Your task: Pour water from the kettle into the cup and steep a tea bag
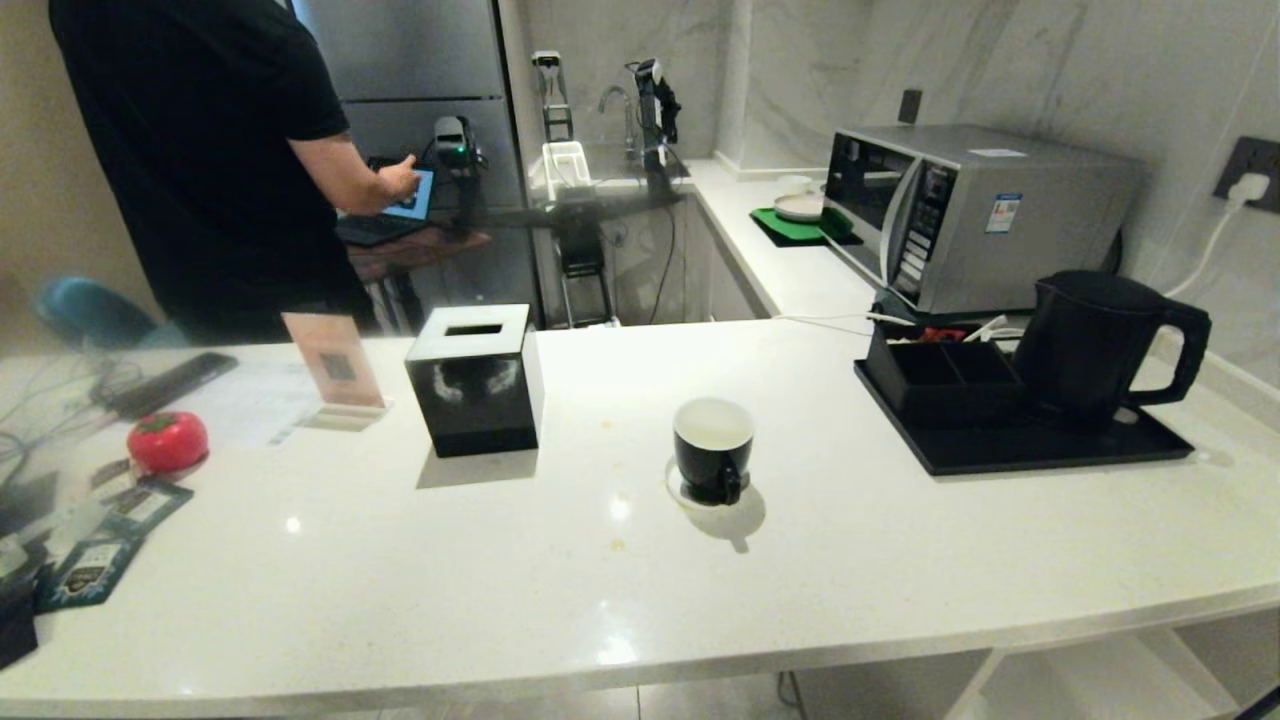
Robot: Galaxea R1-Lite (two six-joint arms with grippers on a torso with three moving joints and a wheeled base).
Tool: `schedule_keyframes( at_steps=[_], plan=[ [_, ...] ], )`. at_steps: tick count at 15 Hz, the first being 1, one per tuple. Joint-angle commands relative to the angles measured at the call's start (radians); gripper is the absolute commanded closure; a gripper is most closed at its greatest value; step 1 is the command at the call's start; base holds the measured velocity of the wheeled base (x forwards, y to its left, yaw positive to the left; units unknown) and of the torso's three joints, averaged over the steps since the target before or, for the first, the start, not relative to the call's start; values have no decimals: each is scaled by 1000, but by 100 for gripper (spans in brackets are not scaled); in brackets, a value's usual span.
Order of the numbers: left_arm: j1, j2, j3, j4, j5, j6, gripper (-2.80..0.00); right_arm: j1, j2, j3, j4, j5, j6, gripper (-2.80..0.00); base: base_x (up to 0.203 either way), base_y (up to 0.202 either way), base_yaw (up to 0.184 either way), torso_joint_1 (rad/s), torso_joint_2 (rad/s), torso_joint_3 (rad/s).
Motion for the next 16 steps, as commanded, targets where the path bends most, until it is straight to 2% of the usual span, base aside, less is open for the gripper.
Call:
schedule_keyframes(
  at_steps=[1, 16],
  plan=[
    [0, 1, 2, -1, 0, 0, 0, 0, 0, 0, 0, -1, 0, 0, 0, 0, 0, 0, 0, 0],
    [0, 1, 2, 2, -1, -11, 0, 0, 0, 0, 0, -1, 0, 0, 0, 0, 0, 0, 0, 0]
  ],
)
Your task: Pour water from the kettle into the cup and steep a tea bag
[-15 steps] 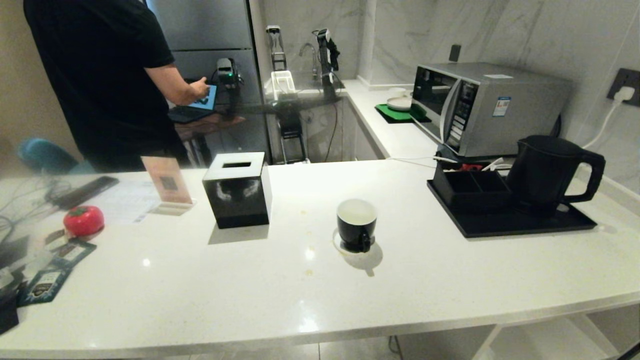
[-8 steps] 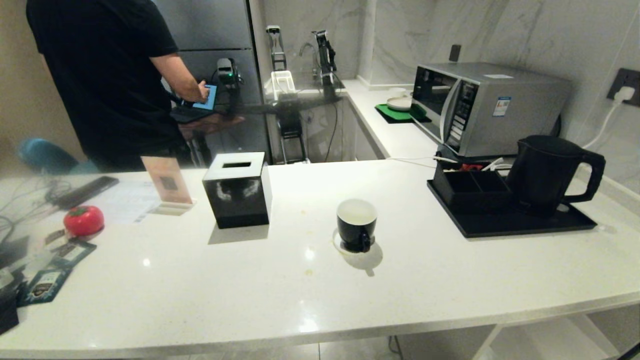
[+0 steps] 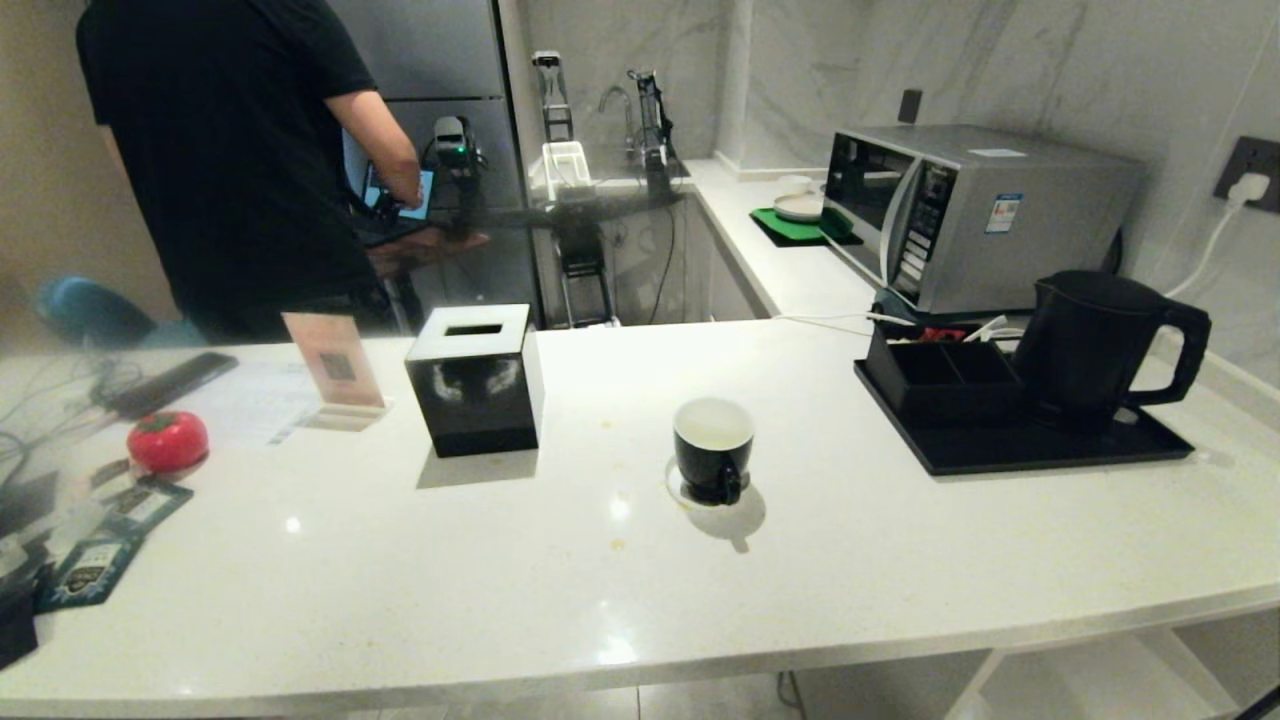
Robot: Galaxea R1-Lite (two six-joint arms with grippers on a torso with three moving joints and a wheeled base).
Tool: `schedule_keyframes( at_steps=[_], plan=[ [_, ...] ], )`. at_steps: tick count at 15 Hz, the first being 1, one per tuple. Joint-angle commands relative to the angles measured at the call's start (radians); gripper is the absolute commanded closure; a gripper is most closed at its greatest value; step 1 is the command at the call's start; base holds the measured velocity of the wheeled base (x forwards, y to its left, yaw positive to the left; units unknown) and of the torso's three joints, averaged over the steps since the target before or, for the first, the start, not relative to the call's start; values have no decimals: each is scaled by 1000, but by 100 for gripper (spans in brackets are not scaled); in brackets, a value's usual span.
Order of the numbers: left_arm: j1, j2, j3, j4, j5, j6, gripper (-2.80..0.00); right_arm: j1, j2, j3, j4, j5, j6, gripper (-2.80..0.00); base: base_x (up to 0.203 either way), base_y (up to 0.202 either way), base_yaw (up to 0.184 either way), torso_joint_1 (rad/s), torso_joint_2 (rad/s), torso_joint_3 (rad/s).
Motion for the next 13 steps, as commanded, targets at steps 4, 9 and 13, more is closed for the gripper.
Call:
schedule_keyframes(
  at_steps=[4, 9, 13],
  plan=[
    [0, 2, 0, -1, 0, -1, 0, 0, 0, 0, 0, -1, 0, 0, 0, 0, 0, 0, 0, 0],
    [0, 2, 0, -1, 0, -3, 0, 0, 0, 0, 0, -1, -1, 0, 0, 0, 0, 0, 0, 0],
    [0, 2, 0, 1, 0, -3, 0, 0, 0, 0, 0, -1, 1, 0, 0, 0, 0, 0, 0, 0]
  ],
)
